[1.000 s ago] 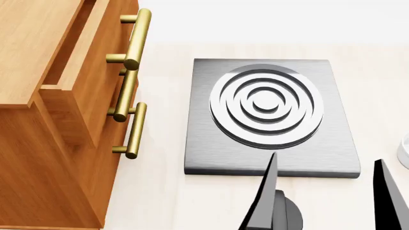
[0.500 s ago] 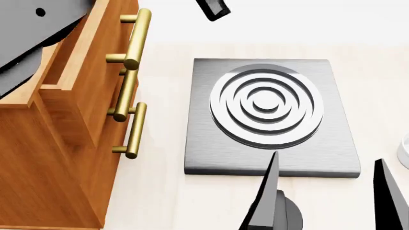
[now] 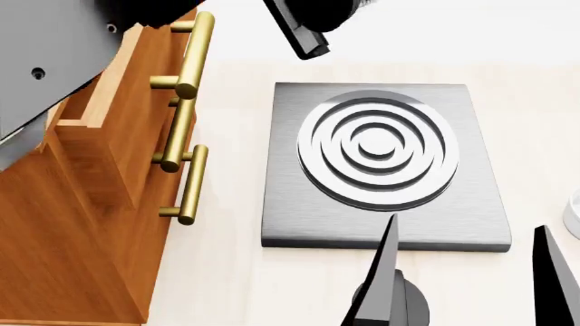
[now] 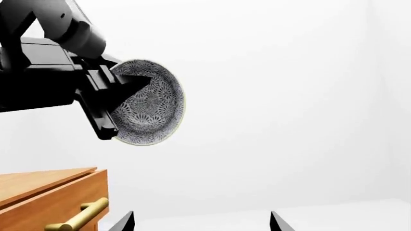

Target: Pick the akita bowl on the wooden cabinet and place it on the plate.

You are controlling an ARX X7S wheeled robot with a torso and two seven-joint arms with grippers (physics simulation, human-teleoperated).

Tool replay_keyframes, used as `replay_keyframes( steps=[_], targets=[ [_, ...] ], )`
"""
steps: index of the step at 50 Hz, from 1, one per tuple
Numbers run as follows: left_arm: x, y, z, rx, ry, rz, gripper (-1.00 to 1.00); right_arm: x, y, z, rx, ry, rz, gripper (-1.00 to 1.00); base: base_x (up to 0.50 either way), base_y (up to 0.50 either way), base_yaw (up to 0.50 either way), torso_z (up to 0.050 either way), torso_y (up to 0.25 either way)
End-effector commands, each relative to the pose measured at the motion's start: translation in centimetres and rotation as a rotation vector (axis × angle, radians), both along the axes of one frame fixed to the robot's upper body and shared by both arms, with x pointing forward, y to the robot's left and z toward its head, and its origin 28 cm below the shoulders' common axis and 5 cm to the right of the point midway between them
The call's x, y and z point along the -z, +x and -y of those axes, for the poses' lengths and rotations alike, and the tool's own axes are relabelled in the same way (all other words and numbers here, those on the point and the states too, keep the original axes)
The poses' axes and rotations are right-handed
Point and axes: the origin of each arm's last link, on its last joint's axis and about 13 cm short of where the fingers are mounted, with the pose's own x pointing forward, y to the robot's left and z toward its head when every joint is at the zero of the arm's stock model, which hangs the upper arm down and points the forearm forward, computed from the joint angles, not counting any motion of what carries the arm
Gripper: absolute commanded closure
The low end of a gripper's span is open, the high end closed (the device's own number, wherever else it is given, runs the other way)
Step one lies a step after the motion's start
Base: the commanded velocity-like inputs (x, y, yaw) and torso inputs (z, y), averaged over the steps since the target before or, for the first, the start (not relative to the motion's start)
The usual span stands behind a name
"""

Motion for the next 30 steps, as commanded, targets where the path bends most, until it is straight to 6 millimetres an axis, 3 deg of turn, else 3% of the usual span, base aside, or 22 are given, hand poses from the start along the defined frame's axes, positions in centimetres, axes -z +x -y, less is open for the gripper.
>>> replay_keyframes(
  steps=[1, 14, 30],
  targets=[
    [1.0, -0.7, 0.2, 0.078, -0.002, 0.004, 1.00, 0.0, 0.0, 0.0, 0.001, -0.002, -0.001, -1.00, 0.00, 0.00, 0.00, 0.000, 0.000],
    [2.4, -0.9, 0.7, 0.118, 0.022, -0.006, 1.00, 0.0, 0.0, 0.0, 0.003, -0.005, 0.000, -1.00, 0.00, 0.00, 0.00, 0.000, 0.002],
    [3.2, -0.8, -1.2, 0.166, 0.038, -0.060, 1.00, 0.2, 0.2, -0.1, -0.006, -0.014, -0.016, -1.00, 0.00, 0.00, 0.00, 0.000, 0.000]
  ],
)
